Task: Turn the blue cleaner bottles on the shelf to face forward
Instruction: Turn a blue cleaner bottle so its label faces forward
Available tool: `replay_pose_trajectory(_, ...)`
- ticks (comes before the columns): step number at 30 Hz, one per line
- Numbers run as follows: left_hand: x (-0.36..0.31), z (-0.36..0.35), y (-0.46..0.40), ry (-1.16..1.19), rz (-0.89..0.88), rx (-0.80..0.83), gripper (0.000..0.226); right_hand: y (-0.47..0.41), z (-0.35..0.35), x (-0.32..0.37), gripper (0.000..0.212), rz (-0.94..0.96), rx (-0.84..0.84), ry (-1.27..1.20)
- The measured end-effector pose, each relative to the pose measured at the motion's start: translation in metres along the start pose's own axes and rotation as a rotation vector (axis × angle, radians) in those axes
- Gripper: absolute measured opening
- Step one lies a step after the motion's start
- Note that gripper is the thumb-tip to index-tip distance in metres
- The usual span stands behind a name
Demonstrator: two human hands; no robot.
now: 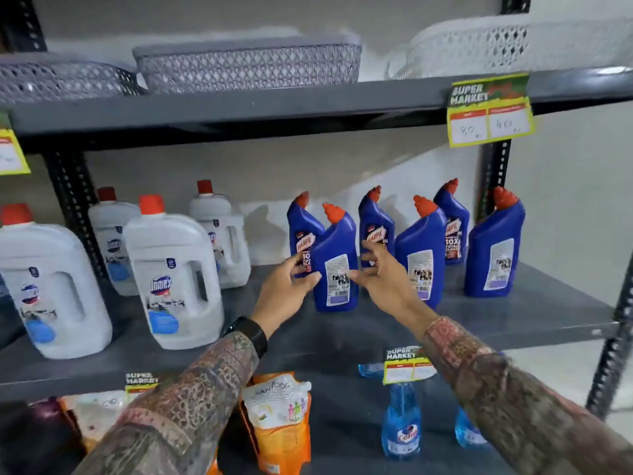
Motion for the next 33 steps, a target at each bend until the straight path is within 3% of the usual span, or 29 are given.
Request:
replay_pose_trajectory(3, 0.004, -0.006, -0.010, 0.115, 0.021, 0.044, 0.054, -0.010, -0.003, -0.003, 0.066, -0.006, 0.030, -0.024)
replay_pose_trajectory(9, 0.010, -0.020, -0.011, 0.196, 0.007, -0.018, 0.046, -0.024, -0.007, -0.009, 0.048, 0.031, 0.077, -0.057)
replay_pose_trajectory(14, 0.014, -0.025, -0.010, 0.239, -0.002, -0.071, 0.044, -0.032, -0.009, -0.015, 0.040, 0.049, 0.077, -0.090)
replay_pose_trajectory(18, -0.002, -0.021, -0.021, 0.249, -0.007, -0.018, 0.038, -0.042, -0.003, -0.009, 0.036, 0.033, 0.018, -0.082)
replay_pose_trajectory(23, -0.017, -0.025, -0.009, 0.016, -0.193, -0.252, 0.058, -0.047, 0.004, 0.005, 0.039, 0.004, -0.154, -0.079)
replay_pose_trajectory(26, -0.017, -0.043, 0.001, 0.076, -0.203, -0.091, 0.077, -0.041, 0.005, 0.017, 0.042, 0.047, -0.194, -0.018)
replay_pose_trajectory(29, -0.021, -0.047, 0.000, 0.224, -0.176, -0.046, 0.074, -0.035, 0.001, 0.024, 0.038, 0.118, -0.155, -0.010)
replay_pose_trajectory(33, -0.017, -0.038, -0.006, 0.373, -0.093, 0.003, 0.074, -0.038, 0.004, 0.023, 0.014, 0.126, 0.045, -0.335)
Point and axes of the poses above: each hand's wrist, its own y-axis away from the middle knuckle, its own z-axis out of the back of the hand, x = y × z, the point moved 3 cm from there along -y, towards the middle knuckle, and after that the axes turned 11 degrees about y, right-handed, at the moved point
